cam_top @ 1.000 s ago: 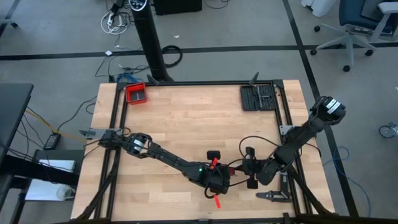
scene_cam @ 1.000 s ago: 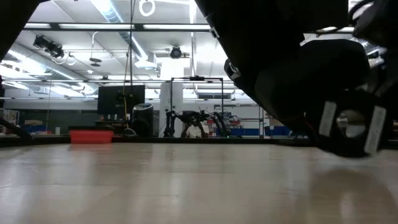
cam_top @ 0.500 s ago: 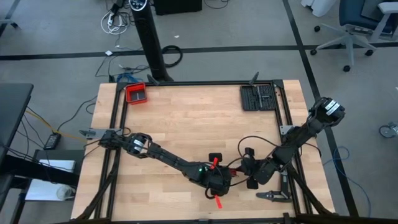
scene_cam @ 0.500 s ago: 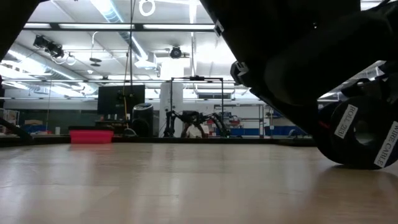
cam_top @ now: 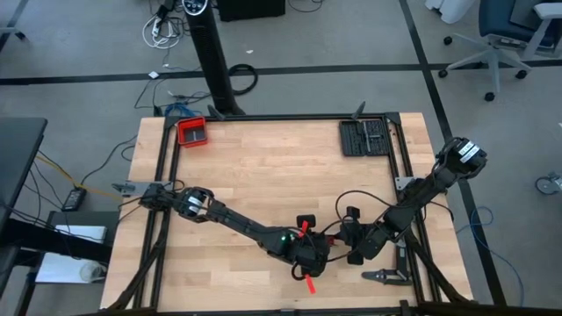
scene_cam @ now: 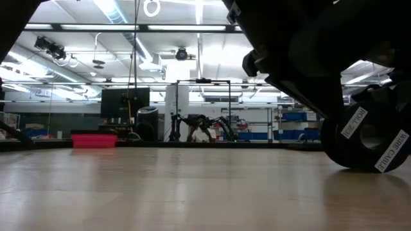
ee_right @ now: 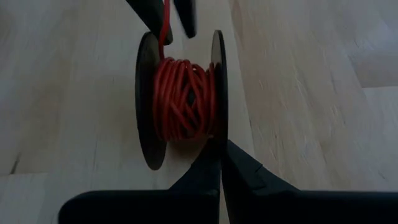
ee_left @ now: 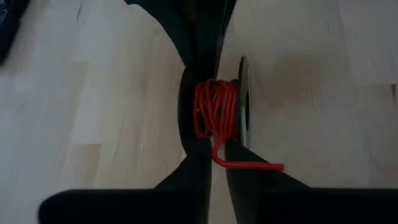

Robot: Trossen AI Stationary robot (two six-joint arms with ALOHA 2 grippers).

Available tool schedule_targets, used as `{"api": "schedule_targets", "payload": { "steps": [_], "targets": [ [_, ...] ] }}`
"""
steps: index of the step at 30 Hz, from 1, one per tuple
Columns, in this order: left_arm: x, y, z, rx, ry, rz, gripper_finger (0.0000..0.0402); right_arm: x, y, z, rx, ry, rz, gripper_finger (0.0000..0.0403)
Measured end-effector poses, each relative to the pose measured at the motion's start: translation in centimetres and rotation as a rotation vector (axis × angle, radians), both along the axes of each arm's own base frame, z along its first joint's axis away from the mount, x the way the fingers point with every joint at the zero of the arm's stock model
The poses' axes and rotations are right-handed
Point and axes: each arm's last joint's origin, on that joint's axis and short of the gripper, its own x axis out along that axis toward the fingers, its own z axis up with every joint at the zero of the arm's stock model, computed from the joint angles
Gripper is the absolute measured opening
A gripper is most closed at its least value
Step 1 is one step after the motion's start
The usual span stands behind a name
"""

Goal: Coil cords
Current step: Coil the red wire onto the spool

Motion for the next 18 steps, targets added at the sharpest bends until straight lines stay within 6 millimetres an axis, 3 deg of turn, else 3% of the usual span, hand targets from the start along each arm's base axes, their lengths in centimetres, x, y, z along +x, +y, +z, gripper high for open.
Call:
{"api": "schedule_targets", "payload": {
  "steps": [6, 18],
  "targets": [
    [0.0, 0.1, -0.1, -0.011, 0.009, -0.009, 0.0080, 0.0, 0.0, 0.0, -0.004, -0.005, 0.000, 0.0000],
    [0.4, -0.1, 1.1, 0.113, -0.022, -0.052, 0.0069, 0.0, 0.0, 0.0, -0.007, -0.011, -0.002, 0.0000]
  ]
}}
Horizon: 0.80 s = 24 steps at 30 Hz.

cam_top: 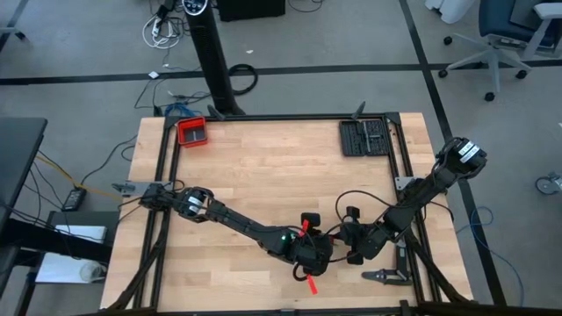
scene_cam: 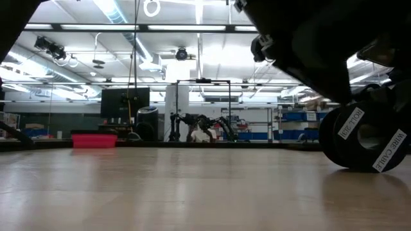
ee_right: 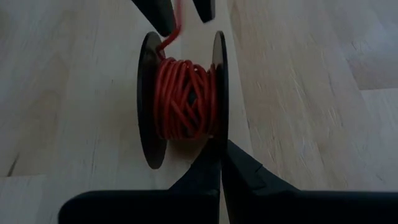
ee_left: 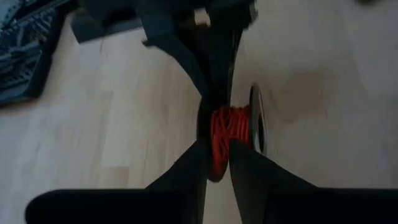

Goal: Coil cords
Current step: Coil the red wire onto the spool

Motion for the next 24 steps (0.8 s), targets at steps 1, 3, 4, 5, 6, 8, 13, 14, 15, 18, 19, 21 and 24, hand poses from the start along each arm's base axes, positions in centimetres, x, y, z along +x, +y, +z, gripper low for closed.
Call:
{"api": "schedule_targets", "payload": {
  "steps": [1, 3, 4, 5, 6, 8, 13, 14, 15, 18, 19, 21, 24],
  "targets": [
    [0.1, 0.0, 0.2, -0.003, -0.007, 0.000, 0.0069, 0.0, 0.0, 0.0, 0.000, 0.000, 0.000, 0.0000],
    [0.2, -0.1, 0.3, -0.010, -0.023, 0.000, 0.0069, 0.0, 0.0, 0.0, -0.001, 0.000, 0.001, 0.0000],
    [0.2, -0.1, 0.4, -0.015, -0.026, -0.002, 0.0069, 0.0, 0.0, 0.0, -0.001, -0.001, 0.001, 0.0000],
    [0.3, -0.1, 0.4, -0.023, -0.030, -0.005, 0.0069, 0.0, 0.0, 0.0, -0.002, -0.001, 0.001, 0.0000],
    [0.3, -0.1, 0.4, -0.031, -0.033, -0.009, 0.0069, 0.0, 0.0, 0.0, -0.001, -0.001, 0.001, 0.0000],
    [0.4, -0.2, 0.5, -0.042, -0.054, -0.011, 0.0069, 0.0, 0.0, 0.0, -0.001, -0.001, 0.001, 0.0000],
    [0.2, -0.1, 0.3, -0.027, -0.019, -0.012, 0.0069, 0.0, 0.0, 0.0, -0.001, -0.002, 0.001, 0.0000],
    [0.1, -0.1, 0.2, -0.023, -0.006, -0.010, 0.0069, 0.0, 0.0, 0.0, -0.001, -0.002, 0.001, 0.0000],
    [0.0, 0.0, 0.1, -0.027, 0.005, -0.001, 0.0069, 0.0, 0.0, 0.0, -0.001, -0.002, 0.001, 0.0000],
    [-0.5, -0.1, -0.3, -0.077, 0.053, 0.025, 0.0069, 0.0, 0.0, 0.0, -0.002, -0.001, 0.001, 0.0000],
    [-0.7, -0.2, -0.4, -0.105, 0.075, 0.035, 0.0069, 0.0, 0.0, 0.0, -0.002, -0.001, 0.001, 0.0000],
    [-1.2, -0.5, -0.7, -0.173, 0.119, 0.056, 0.0069, 0.0, 0.0, 0.0, -0.002, 0.000, 0.001, 0.0000],
    [-1.8, -0.9, -1.0, -0.281, 0.173, 0.097, 0.0069, 0.0, 0.0, 0.0, -0.004, 0.000, 0.002, 0.0000]
  ]
}}
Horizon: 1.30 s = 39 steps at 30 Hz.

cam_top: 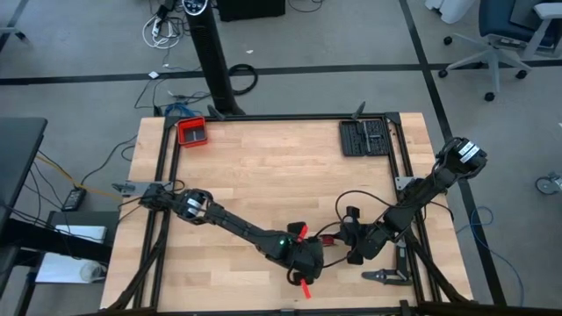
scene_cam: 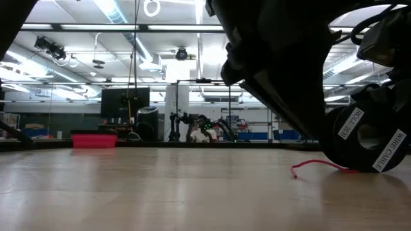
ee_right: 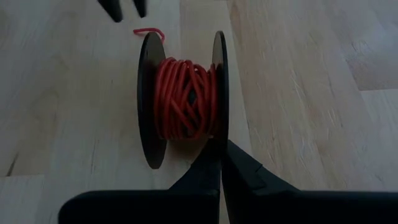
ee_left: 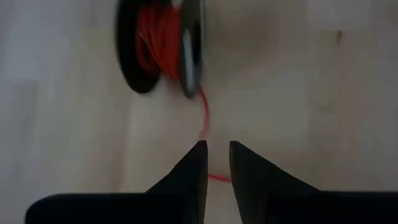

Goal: Coil cords
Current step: Coil the red wire onto the spool

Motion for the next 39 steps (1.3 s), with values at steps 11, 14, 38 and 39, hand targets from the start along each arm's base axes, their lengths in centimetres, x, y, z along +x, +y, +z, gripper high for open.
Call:
{"api": "schedule_targets", "payload": {
  "steps": [11, 14, 38, 39],
  "targets": [
    [-0.4, 0.5, -2.0, -0.033, -0.018, 0.152, 0.0082, 0.0, 0.0, 0.0, -0.009, -0.003, 0.004, 0.0000],
    [-0.4, 0.9, -2.5, -0.034, -0.003, 0.169, 0.0090, 0.0, 0.0, 0.0, -0.010, -0.004, 0.003, 0.0000],
    [0.1, 0.3, -4.4, -0.005, 0.007, 0.087, 0.0004, 0.0, 0.0, 0.0, -0.017, -0.011, 0.006, 0.0000],
    [0.1, 0.3, -4.4, -0.003, 0.006, 0.087, 0.0003, 0.0, 0.0, 0.1, -0.016, -0.012, 0.006, 0.0000]
  ]
}}
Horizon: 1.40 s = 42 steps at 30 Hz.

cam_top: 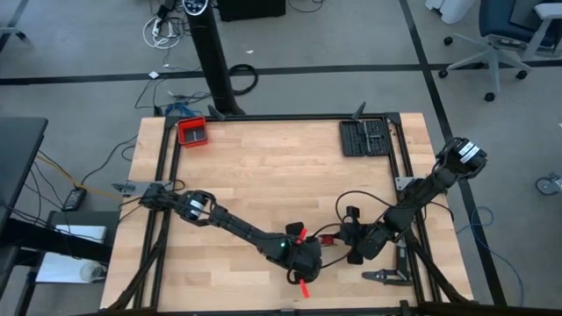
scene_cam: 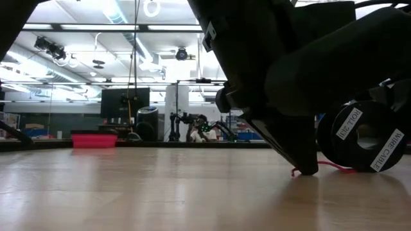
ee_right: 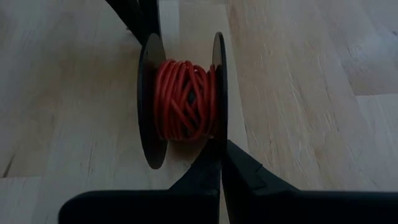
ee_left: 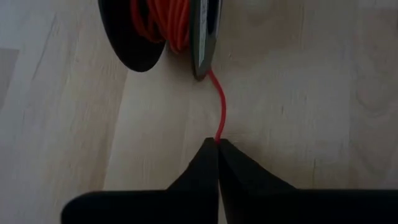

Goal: Coil cords
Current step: Coil the red wire onto the spool

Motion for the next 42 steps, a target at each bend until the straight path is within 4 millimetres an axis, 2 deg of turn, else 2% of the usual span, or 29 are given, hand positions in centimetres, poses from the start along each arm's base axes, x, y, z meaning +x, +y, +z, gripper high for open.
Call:
{"api": "schedule_targets", "payload": {
  "steps": [7, 13, 23, 30, 36, 42],
  "targets": [
    [0.2, 0.2, 1.5, 0.053, 0.053, -0.017, 0.0001, 0.0, 0.0, 0.0, 0.000, 0.000, 0.000, 0.0000],
    [-0.1, 1.1, 4.6, 0.197, 0.088, 0.021, 0.0000, 0.1, 0.0, 0.1, -0.002, -0.017, -0.012, 0.0000],
    [1.2, 2.0, 7.1, 0.235, 0.017, -0.028, 0.0000, 0.1, 0.0, 0.1, -0.001, -0.011, -0.008, 0.0000],
    [2.2, 2.1, 7.1, 0.127, -0.030, -0.099, 0.0000, 0.2, 0.2, 0.2, 0.016, -0.020, 0.012, 0.0000],
    [2.3, 2.0, 6.9, 0.121, -0.045, -0.103, 0.0000, 0.3, 0.1, 0.2, 0.020, -0.027, 0.005, 0.0000],
    [2.7, 1.7, 7.2, 0.181, -0.071, -0.226, 0.0000, 0.5, 0.1, 0.4, 0.023, -0.046, 0.010, 0.0000]
  ]
}}
